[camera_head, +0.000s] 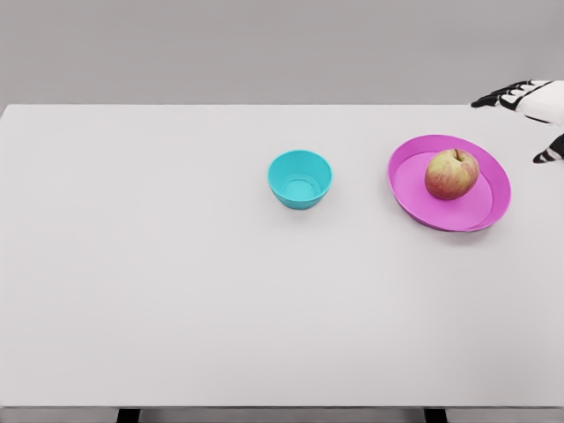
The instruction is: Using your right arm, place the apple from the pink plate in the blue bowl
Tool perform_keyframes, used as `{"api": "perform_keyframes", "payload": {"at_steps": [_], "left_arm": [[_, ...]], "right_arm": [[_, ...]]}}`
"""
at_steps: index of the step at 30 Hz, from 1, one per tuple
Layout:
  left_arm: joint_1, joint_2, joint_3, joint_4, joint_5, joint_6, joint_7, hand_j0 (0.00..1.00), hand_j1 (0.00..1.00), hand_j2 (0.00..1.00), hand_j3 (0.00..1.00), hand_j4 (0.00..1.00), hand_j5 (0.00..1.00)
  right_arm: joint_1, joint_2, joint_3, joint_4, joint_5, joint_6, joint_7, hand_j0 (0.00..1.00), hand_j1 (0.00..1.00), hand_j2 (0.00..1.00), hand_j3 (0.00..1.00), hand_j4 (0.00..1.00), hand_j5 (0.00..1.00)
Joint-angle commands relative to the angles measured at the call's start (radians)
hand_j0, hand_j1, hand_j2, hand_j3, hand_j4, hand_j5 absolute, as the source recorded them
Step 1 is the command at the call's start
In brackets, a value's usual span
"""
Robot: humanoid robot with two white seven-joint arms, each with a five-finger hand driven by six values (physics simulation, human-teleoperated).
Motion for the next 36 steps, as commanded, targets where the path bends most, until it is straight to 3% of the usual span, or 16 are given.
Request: {"api": "perform_keyframes", "payload": {"at_steps": [1, 5, 7, 13, 16, 36], "left_arm": [[0.0, 0.0, 0.0, 0.0, -0.001, 0.0, 0.0, 1.0, 1.0, 1.0, 1.0, 1.0, 1.0], [0.0, 0.0, 0.0, 0.0, 0.001, 0.0, 0.0, 1.0, 1.0, 1.0, 1.0, 1.0, 1.0], [0.0, 0.0, 0.0, 0.0, 0.001, 0.0, 0.0, 1.0, 1.0, 1.0, 1.0, 1.0, 1.0], [0.0, 0.0, 0.0, 0.0, -0.001, 0.0, 0.0, 1.0, 1.0, 1.0, 1.0, 1.0, 1.0], [0.0, 0.0, 0.0, 0.0, 0.001, 0.0, 0.0, 1.0, 1.0, 1.0, 1.0, 1.0, 1.0], [0.0, 0.0, 0.0, 0.0, 0.001, 0.0, 0.0, 1.0, 1.0, 1.0, 1.0, 1.0, 1.0]], "right_arm": [[-0.011, 0.044, 0.103, 0.117, 0.0, 0.003, 0.016, 1.0, 1.0, 1.0, 1.0, 1.0, 1.0], [-0.026, 0.076, 0.123, 0.133, 0.005, 0.003, 0.016, 1.0, 1.0, 1.0, 1.0, 1.0, 1.0], [-0.034, 0.095, 0.158, 0.189, 0.006, -0.007, 0.016, 1.0, 1.0, 1.0, 1.0, 1.0, 1.0], [-0.08, 0.124, 0.178, 0.196, 0.01, -0.001, 0.016, 1.0, 1.0, 1.0, 1.0, 1.0, 1.0], [-0.127, 0.164, 0.241, 0.264, 0.01, -0.007, 0.016, 1.0, 1.0, 1.0, 1.0, 1.0, 1.0], [-0.15, 0.201, 0.298, 0.311, 0.01, -0.007, 0.016, 1.0, 1.0, 1.0, 1.0, 1.0, 1.0]]}}
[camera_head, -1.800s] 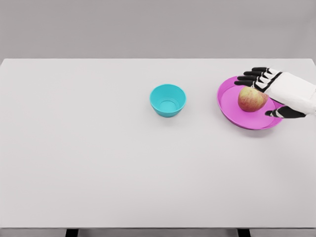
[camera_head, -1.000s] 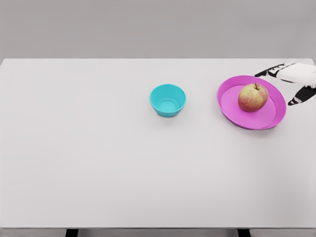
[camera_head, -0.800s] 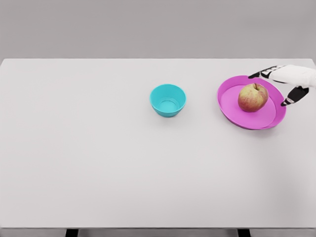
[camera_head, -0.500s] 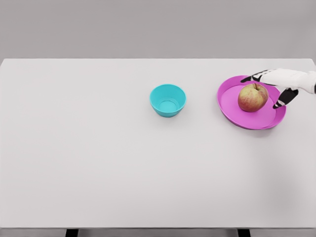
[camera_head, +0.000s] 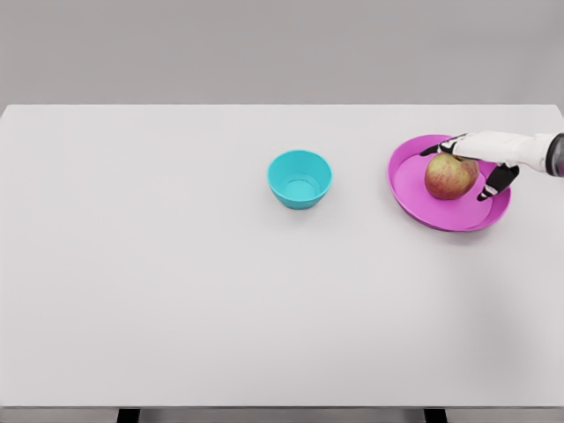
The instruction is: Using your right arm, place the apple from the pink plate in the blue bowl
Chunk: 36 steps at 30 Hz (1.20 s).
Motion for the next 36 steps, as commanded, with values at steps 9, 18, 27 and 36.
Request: {"api": "perform_keyframes", "payload": {"at_steps": [9, 18, 27, 36], "left_arm": [[0.0, 0.0, 0.0, 0.0, -0.001, 0.0, 0.0, 1.0, 1.0, 1.0, 1.0, 1.0, 1.0], [0.0, 0.0, 0.0, 0.0, 0.001, 0.0, 0.0, 1.0, 1.0, 1.0, 1.0, 1.0, 1.0], [0.0, 0.0, 0.0, 0.0, 0.001, 0.0, 0.0, 1.0, 1.0, 1.0, 1.0, 1.0, 1.0], [0.0, 0.0, 0.0, 0.0, 0.001, 0.0, 0.0, 1.0, 1.0, 1.0, 1.0, 1.0, 1.0]], "right_arm": [[-0.006, 0.01, 0.018, 0.004, -0.005, 0.005, 0.0, 1.0, 1.0, 1.0, 1.0, 1.0, 1.0], [-0.006, 0.011, 0.024, 0.009, -0.003, 0.008, 0.0, 0.82, 0.82, 0.82, 0.82, 0.82, 0.82], [-0.014, 0.011, 0.039, 0.012, 0.006, 0.007, 0.0, 0.64, 0.64, 0.64, 0.64, 0.64, 0.64], [-0.032, 0.007, 0.025, 0.0, 0.005, -0.007, 0.0, 0.65, 0.65, 0.65, 0.65, 0.65, 0.65]]}}
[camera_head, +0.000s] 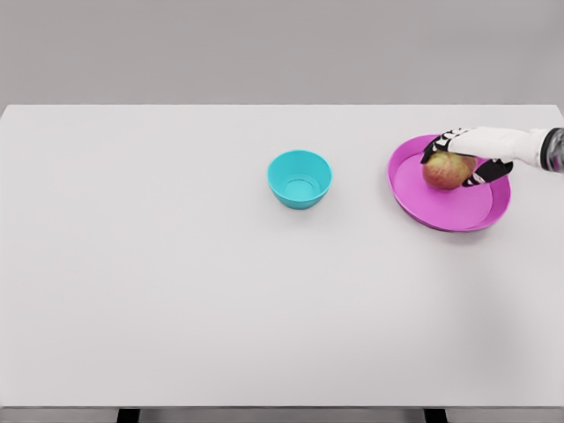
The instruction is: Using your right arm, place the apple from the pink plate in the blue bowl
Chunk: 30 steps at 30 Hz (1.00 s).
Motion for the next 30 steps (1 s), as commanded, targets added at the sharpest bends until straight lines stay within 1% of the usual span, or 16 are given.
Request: {"api": "perform_keyframes", "payload": {"at_steps": [1, 8, 9, 14, 15, 16, 17, 18, 19, 23, 27, 30], "left_arm": [[0.0, 0.0, 0.0, 0.0, 0.001, 0.0, 0.0, 1.0, 1.0, 1.0, 1.0, 1.0, 1.0], [0.0, 0.0, 0.0, 0.0, 0.001, 0.0, 0.0, 1.0, 1.0, 1.0, 1.0, 1.0, 1.0], [0.0, 0.0, 0.0, 0.0, -0.001, 0.0, 0.0, 1.0, 1.0, 1.0, 1.0, 1.0, 1.0], [0.0, 0.0, 0.0, 0.0, 0.001, 0.0, 0.0, 1.0, 1.0, 1.0, 1.0, 1.0, 1.0], [0.0, 0.0, 0.0, 0.0, 0.001, 0.0, 0.0, 1.0, 1.0, 1.0, 1.0, 1.0, 1.0], [0.0, 0.0, 0.0, 0.0, 0.001, 0.0, 0.0, 1.0, 1.0, 1.0, 1.0, 1.0, 1.0], [0.0, 0.0, 0.0, 0.0, -0.001, 0.0, 0.0, 1.0, 1.0, 1.0, 1.0, 1.0, 1.0], [0.0, 0.0, 0.0, 0.0, 0.001, 0.0, 0.0, 1.0, 1.0, 1.0, 1.0, 1.0, 1.0], [0.0, 0.0, 0.0, 0.0, -0.001, 0.0, 0.0, 1.0, 1.0, 1.0, 1.0, 1.0, 1.0], [0.0, 0.0, 0.0, 0.0, 0.001, 0.0, 0.0, 1.0, 1.0, 1.0, 1.0, 1.0, 1.0], [0.0, 0.0, 0.0, 0.0, 0.001, 0.0, 0.0, 1.0, 1.0, 1.0, 1.0, 1.0, 1.0], [0.0, 0.0, 0.0, 0.0, 0.001, 0.0, 0.0, 1.0, 1.0, 1.0, 1.0, 1.0, 1.0]], "right_arm": [[0.0, -0.003, -0.002, -0.004, -0.007, -0.001, -0.002, 0.65, 0.65, 0.65, 0.65, 0.65, 0.65], [-0.015, -0.007, -0.007, -0.019, -0.008, -0.001, -0.002, 0.65, 0.65, 0.65, 0.65, 0.65, 0.65], [-0.017, -0.004, -0.027, -0.019, -0.008, -0.005, -0.002, 0.64, 0.64, 0.64, 0.64, 0.64, 0.64], [-0.02, 0.0, -0.034, -0.019, -0.008, -0.011, -0.002, 0.64, 0.64, 0.64, 0.64, 0.64, 0.64], [-0.023, 0.0, -0.034, -0.02, -0.008, -0.011, -0.002, 0.6, 0.6, 0.6, 0.6, 0.6, 0.6], [-0.028, 0.0, -0.034, -0.02, -0.008, -0.017, -0.002, 0.6, 0.6, 0.6, 0.6, 0.6, 0.6], [-0.029, 0.002, -0.034, -0.026, -0.008, -0.017, -0.002, 0.6, 0.6, 0.6, 0.6, 0.6, 0.6], [-0.028, 0.0, -0.048, -0.056, -0.01, -0.016, -0.002, 0.6, 0.6, 0.6, 0.6, 0.6, 0.6], [-0.028, 0.002, -0.054, -0.063, -0.01, -0.016, -0.002, 0.6, 0.6, 0.6, 0.6, 0.6, 0.6], [-0.028, 0.016, -0.056, -0.065, -0.008, -0.017, -0.002, 0.59, 0.59, 0.59, 0.59, 0.59, 0.59], [-0.029, 0.028, -0.056, -0.135, -0.008, -0.016, -0.002, 0.59, 0.59, 0.59, 0.59, 0.59, 0.59], [-0.029, 0.042, -0.056, -0.171, -0.01, -0.016, -0.002, 0.59, 0.59, 0.59, 0.59, 0.59, 0.59]]}}
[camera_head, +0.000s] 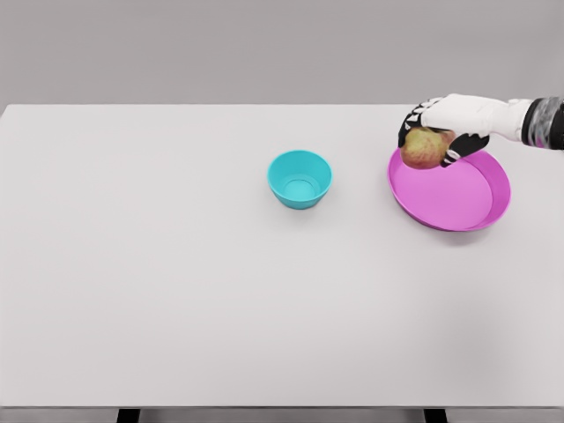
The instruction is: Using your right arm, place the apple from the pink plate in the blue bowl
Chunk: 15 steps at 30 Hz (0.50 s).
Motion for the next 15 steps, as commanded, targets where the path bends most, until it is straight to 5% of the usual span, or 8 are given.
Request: {"api": "perform_keyframes", "payload": {"at_steps": [1, 15], "left_arm": [[0.0, 0.0, 0.0, 0.0, -0.001, 0.0, 0.0, 1.0, 1.0, 1.0, 1.0, 1.0, 1.0], [0.0, 0.0, 0.0, 0.0, 0.001, 0.0, 0.0, 1.0, 1.0, 1.0, 1.0, 1.0, 1.0]], "right_arm": [[0.0, 0.01, -0.001, -0.04, -0.005, 0.003, -0.001, 0.59, 0.59, 0.59, 0.59, 0.59, 0.59], [-0.017, 0.146, 0.003, -0.1, -0.002, 0.005, -0.001, 0.6, 0.6, 0.6, 0.6, 0.6, 0.6]]}}
